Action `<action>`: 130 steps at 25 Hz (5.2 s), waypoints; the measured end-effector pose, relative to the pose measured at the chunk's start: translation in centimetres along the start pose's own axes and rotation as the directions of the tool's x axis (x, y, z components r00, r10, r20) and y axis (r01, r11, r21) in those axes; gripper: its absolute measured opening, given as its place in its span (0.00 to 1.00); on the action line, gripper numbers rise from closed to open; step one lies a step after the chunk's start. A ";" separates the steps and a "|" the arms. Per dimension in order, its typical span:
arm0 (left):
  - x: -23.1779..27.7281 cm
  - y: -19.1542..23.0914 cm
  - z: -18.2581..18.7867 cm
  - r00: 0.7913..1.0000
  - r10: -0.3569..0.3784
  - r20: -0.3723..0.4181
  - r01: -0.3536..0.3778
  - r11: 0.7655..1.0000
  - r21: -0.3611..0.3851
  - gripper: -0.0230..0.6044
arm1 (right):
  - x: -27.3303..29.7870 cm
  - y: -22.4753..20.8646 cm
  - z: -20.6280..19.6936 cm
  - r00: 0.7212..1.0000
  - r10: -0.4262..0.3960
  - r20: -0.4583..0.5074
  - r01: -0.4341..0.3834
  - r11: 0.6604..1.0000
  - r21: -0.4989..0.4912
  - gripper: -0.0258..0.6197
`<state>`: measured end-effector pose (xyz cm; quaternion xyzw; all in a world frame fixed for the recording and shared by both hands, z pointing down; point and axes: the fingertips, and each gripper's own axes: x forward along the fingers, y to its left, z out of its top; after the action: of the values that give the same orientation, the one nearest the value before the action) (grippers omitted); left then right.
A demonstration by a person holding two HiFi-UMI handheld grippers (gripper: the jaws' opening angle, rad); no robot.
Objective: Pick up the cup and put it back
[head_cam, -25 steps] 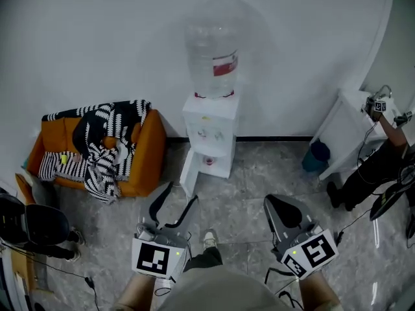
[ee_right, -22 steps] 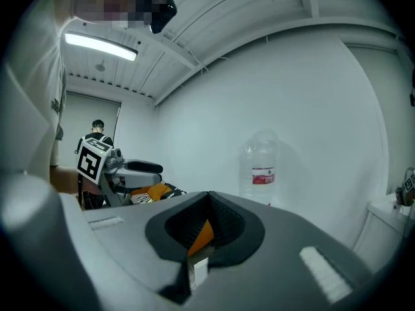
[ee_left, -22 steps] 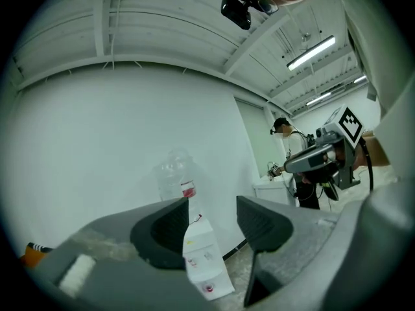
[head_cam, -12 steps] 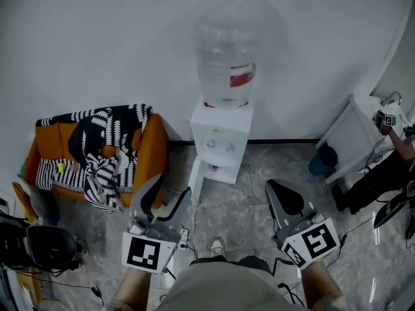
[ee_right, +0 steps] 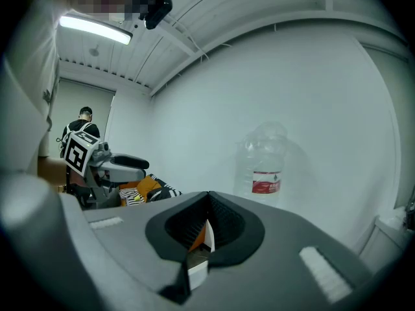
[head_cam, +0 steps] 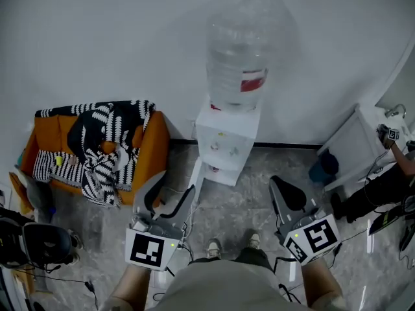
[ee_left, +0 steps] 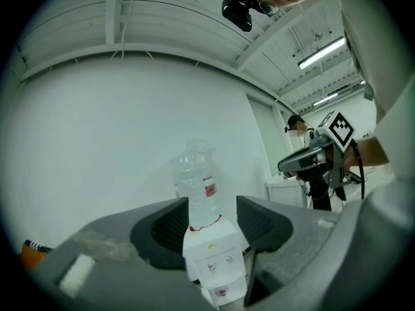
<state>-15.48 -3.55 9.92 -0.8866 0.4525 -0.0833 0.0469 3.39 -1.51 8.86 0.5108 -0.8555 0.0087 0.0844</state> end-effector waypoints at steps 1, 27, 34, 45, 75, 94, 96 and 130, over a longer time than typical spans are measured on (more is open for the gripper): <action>0.3 0.0 0.0 1.000 0.003 -0.001 -0.003 1.000 0.002 0.42 | 0.3 -0.3 0.0 1.000 0.005 0.001 -0.005 1.000 0.000 0.04; 10.8 -3.5 -0.2 0.954 0.288 -0.078 -0.289 0.957 -0.007 0.42 | 6.5 -13.4 -2.5 0.962 0.271 0.023 -0.272 0.962 0.033 0.04; 12.1 -2.9 -3.0 0.954 0.286 -0.084 -0.288 0.958 -0.009 0.42 | 9.0 -13.6 -4.0 0.955 0.296 0.030 -0.297 0.955 0.022 0.04; 14.5 -0.7 -14.9 0.963 0.248 -0.105 -0.247 0.969 0.026 0.42 | 14.2 -13.1 -13.3 0.965 0.258 0.048 -0.259 0.966 0.020 0.04; 22.2 -7.5 -56.1 0.994 0.050 0.100 -0.054 0.998 0.042 0.42 | 22.3 -10.3 -56.2 0.951 0.267 0.155 -0.262 0.964 -0.053 0.04; 30.4 -9.3 -70.7 0.996 -0.029 0.085 0.023 0.998 0.065 0.42 | 28.0 -10.8 -69.2 0.930 0.313 0.195 -0.300 0.950 -0.091 0.04; 32.3 -9.1 -71.8 0.994 -0.032 0.101 0.028 0.999 0.043 0.42 | 28.8 -11.1 -69.8 0.928 0.299 0.222 -0.286 0.954 -0.090 0.04; 53.0 -5.3 -97.5 0.961 0.148 -0.232 -0.178 0.977 -0.114 0.61 | 42.7 -12.6 -87.7 0.988 0.139 0.069 -0.144 0.986 0.089 0.04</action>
<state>0.73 -44.12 112.05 -0.8325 0.5311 -0.1473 -0.0571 6.46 -35.94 100.96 0.4522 -0.8905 0.0388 0.0328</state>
